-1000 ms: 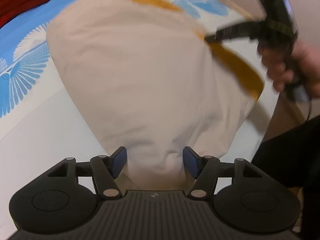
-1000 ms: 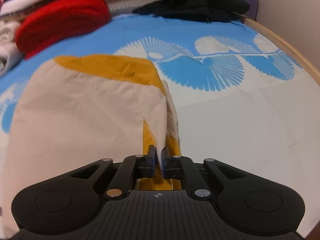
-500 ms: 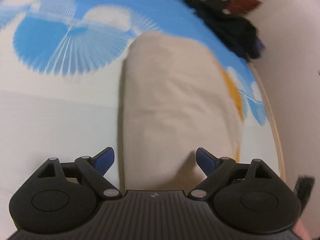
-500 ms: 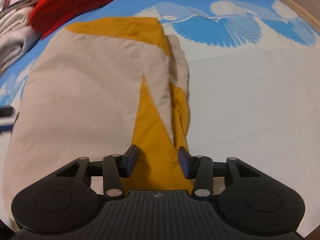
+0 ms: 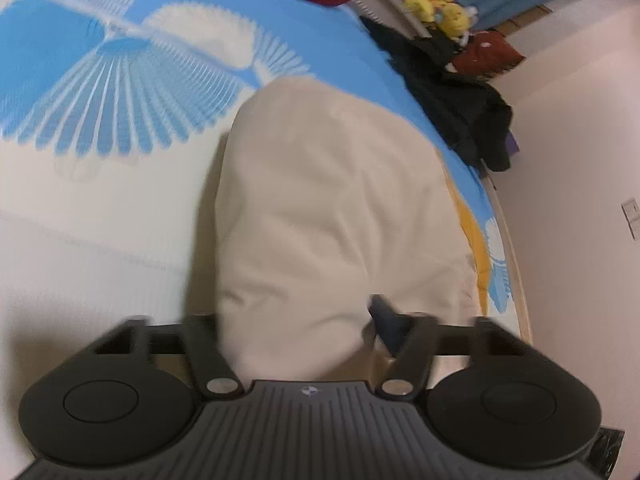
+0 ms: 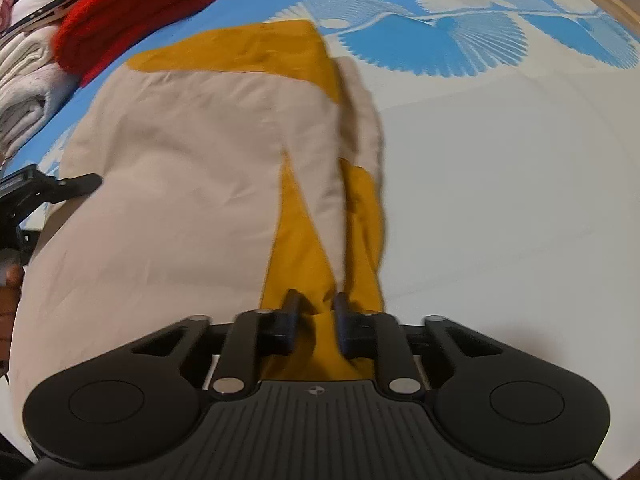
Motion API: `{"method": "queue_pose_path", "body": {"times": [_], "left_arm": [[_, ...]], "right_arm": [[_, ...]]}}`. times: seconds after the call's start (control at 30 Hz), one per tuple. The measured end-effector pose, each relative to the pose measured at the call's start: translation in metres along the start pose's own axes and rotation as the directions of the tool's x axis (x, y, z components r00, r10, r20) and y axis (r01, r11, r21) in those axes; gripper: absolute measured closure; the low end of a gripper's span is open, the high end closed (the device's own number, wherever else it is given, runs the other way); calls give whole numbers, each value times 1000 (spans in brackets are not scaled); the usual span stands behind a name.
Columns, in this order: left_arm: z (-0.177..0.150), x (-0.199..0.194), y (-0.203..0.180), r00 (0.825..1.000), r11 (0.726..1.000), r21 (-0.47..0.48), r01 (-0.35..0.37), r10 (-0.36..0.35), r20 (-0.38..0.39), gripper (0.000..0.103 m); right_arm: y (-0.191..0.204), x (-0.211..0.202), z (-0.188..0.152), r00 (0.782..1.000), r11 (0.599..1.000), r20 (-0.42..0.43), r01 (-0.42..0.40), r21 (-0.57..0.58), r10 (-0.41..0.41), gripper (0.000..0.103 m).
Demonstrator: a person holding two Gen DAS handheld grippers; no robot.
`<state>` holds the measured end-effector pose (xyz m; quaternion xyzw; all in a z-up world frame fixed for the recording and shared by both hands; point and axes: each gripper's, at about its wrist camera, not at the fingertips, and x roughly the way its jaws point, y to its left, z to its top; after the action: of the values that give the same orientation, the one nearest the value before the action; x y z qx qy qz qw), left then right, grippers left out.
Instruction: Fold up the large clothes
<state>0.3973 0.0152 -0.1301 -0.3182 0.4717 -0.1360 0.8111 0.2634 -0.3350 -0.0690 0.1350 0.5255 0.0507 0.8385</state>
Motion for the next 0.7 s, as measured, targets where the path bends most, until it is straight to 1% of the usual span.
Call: {"method": "queue_pose_path", "body": {"times": [0.07, 0.13, 0.2, 0.23, 0.27, 0.33, 0.37, 0.4, 0.43, 0.47, 0.5, 0.53, 0.57, 0.63, 0.7], "left_arm": [[10, -14, -7, 999, 999, 30, 31, -32, 17, 64], [21, -33, -17, 997, 996, 85, 39, -44, 58, 66], [35, -55, -21, 993, 990, 138, 18, -33, 111, 65], [42, -66, -19, 991, 989, 148, 6, -26, 133, 65], [50, -76, -14, 988, 989, 150, -6, -17, 153, 63], [64, -95, 1, 982, 990, 135, -38, 13, 186, 55], [71, -103, 9, 978, 990, 123, -70, 44, 206, 45], [76, -111, 16, 969, 988, 107, -109, 81, 234, 38], [81, -118, 26, 962, 987, 76, -143, 121, 245, 38], [85, -121, 36, 960, 985, 33, -169, 157, 231, 38], [85, -126, 43, 956, 981, 10, -194, 187, 225, 38], [84, -131, 44, 954, 977, 24, -210, 199, 226, 38], [81, -136, 40, 954, 975, 54, -216, 199, 223, 38], [72, -147, 28, 961, 970, 124, -210, 182, 208, 36], [58, -153, 20, 969, 960, 188, -208, 176, 174, 36]], "right_arm": [[8, 0, 2, 1000, 1000, 9, -8, -3, 8, 94], [18, 0, 7, 999, 1000, 28, -28, -2, 28, 97], [31, -2, 14, 996, 998, 66, -60, 3, 60, 98], [39, -3, 18, 993, 997, 89, -80, 3, 80, 98], [48, -4, 21, 989, 995, 110, -102, 2, 101, 98], [67, -3, 26, 980, 990, 143, -142, -4, 141, 99], [77, -1, 27, 977, 989, 153, -149, -11, 149, 99], [87, 1, 27, 978, 990, 157, -140, -20, 141, 99], [95, 4, 27, 980, 992, 155, -121, -33, 124, 99], [101, 7, 27, 983, 994, 153, -100, -44, 105, 99], [104, 10, 27, 985, 996, 150, -84, -44, 89, 99], [104, 12, 28, 986, 996, 147, -79, -37, 83, 99], [103, 13, 30, 986, 996, 143, -81, -34, 85, 99], [104, 13, 31, 986, 997, 150, -64, -38, 69, 99], [105, 13, 31, 986, 997, 151, -66, -24, 69, 99]]}}
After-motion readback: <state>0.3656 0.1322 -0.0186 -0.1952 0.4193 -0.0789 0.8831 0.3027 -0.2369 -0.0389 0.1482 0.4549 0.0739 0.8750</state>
